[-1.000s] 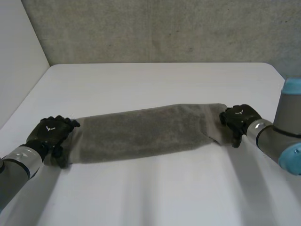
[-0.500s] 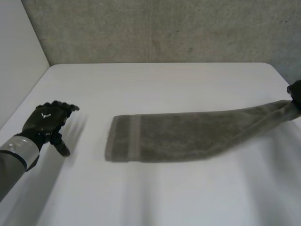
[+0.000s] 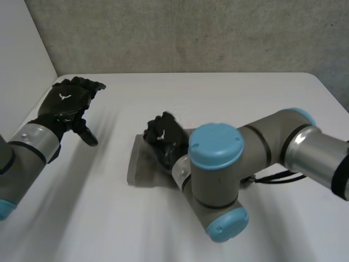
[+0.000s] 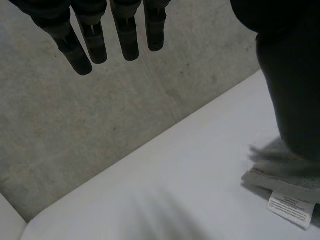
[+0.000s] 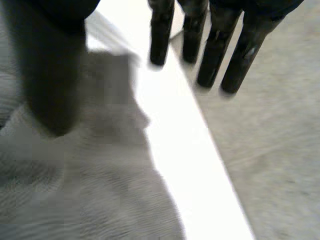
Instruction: Fold the towel.
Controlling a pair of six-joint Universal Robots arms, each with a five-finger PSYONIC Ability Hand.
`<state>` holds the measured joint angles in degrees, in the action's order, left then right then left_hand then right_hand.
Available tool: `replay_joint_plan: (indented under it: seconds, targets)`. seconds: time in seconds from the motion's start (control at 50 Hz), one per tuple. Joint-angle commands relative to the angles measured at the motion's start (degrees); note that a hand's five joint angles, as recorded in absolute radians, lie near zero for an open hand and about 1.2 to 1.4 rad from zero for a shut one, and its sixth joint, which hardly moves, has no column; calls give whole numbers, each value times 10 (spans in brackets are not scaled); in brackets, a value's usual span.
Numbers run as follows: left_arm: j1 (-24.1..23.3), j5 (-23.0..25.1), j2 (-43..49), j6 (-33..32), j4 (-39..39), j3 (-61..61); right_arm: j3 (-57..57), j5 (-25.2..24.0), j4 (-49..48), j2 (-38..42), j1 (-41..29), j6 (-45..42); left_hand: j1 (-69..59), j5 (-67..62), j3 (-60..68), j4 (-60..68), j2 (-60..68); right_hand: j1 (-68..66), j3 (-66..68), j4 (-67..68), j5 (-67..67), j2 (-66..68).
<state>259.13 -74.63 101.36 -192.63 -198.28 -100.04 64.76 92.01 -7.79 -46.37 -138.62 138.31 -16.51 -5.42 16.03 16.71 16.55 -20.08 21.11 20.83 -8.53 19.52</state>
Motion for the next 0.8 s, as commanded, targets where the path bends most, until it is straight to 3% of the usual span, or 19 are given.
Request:
replay_joint_plan:
  seconds: [0.02,0.1,0.32,0.36,0.38,0.42,0.44,0.46,0.5,0.64,0.68,0.7,0.74,0.76,0.8]
  targets:
    - [-27,-11,38,1,0,21,47,-14,29,-56,59,26,28,17,-23,-30,-28,101,-111,-108,85,-95]
    - [-49,-12,51,0,0,29,128,-14,30,-121,131,56,26,15,-21,-28,-26,101,-111,-108,85,-95]
    - [-129,-13,99,-4,-4,48,268,-20,23,-142,226,53,14,3,-9,-16,-15,65,-75,-72,49,-59]
    - [-144,-17,110,-4,-2,52,283,-21,17,-130,245,48,14,3,-9,-16,-15,-69,59,62,-85,75]
    - [-144,-17,110,-4,-2,52,283,-21,17,-130,245,48,14,3,-9,-16,-15,-70,60,62,-85,75]
    - [-145,-22,111,-4,-2,53,283,-21,7,-112,252,29,14,3,-9,-16,-15,-399,389,392,-415,405]
    - [-146,-26,111,-2,-2,52,283,-21,7,-112,252,28,14,3,-9,-16,-15,-401,391,394,-417,407]
    - [-146,-30,110,-2,-1,52,279,-17,2,-108,255,15,14,3,-9,-16,-15,-597,587,590,-613,603]
    - [-146,-32,108,-1,-1,53,274,-12,-2,-109,256,5,16,5,-11,-18,-16,-599,589,592,-615,605]
    - [-141,-34,97,0,0,55,222,-14,-28,-139,232,-26,16,5,-11,-18,-16,-599,589,592,-615,605]
    - [-137,-38,82,0,0,59,177,-19,-34,-137,168,-34,16,5,-11,-18,-16,-599,589,592,-615,605]
    - [-137,-38,82,0,0,59,177,-19,-34,-137,167,-34,16,5,-11,-18,-16,-599,589,592,-615,605]
    - [-136,-40,74,0,0,64,130,-30,-34,-107,88,-46,16,5,-11,-18,-16,-599,589,592,-615,605]
    - [-135,-45,68,0,0,70,129,-30,-34,-107,87,-46,16,5,-11,-18,-16,-599,589,592,-615,605]
    - [-134,-51,65,0,0,75,101,-68,-27,-68,33,-74,18,7,-13,-20,-18,-599,589,592,-615,605]
